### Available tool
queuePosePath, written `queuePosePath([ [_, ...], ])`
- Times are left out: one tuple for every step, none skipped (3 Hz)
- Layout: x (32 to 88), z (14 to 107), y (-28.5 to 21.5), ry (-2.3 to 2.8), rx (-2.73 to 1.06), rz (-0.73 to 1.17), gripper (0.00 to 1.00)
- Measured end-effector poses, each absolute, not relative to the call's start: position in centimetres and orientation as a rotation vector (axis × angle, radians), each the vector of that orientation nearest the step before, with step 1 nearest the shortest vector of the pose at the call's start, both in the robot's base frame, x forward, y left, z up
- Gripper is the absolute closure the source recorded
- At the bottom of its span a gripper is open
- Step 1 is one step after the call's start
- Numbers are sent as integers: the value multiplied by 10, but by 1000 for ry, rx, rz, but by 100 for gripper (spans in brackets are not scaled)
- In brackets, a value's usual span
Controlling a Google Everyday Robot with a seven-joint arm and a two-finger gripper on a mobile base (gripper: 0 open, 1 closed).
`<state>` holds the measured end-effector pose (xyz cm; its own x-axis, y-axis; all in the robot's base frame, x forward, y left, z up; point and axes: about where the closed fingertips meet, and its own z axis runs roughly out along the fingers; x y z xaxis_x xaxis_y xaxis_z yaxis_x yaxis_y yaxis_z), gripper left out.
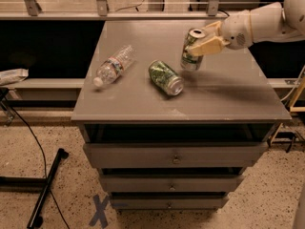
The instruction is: Move 7up can near green can
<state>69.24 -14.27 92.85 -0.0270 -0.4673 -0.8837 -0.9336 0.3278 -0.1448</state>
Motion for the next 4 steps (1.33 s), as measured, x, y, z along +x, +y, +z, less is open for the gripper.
queuePosePath([
  [679,909,-121,1667,-1390,757,77],
  [675,901,-115,1678,-1440,803,54],
  [674,898,-114,1687,-1461,807,30],
  [678,902,-131,1697,-1435,741,7],
])
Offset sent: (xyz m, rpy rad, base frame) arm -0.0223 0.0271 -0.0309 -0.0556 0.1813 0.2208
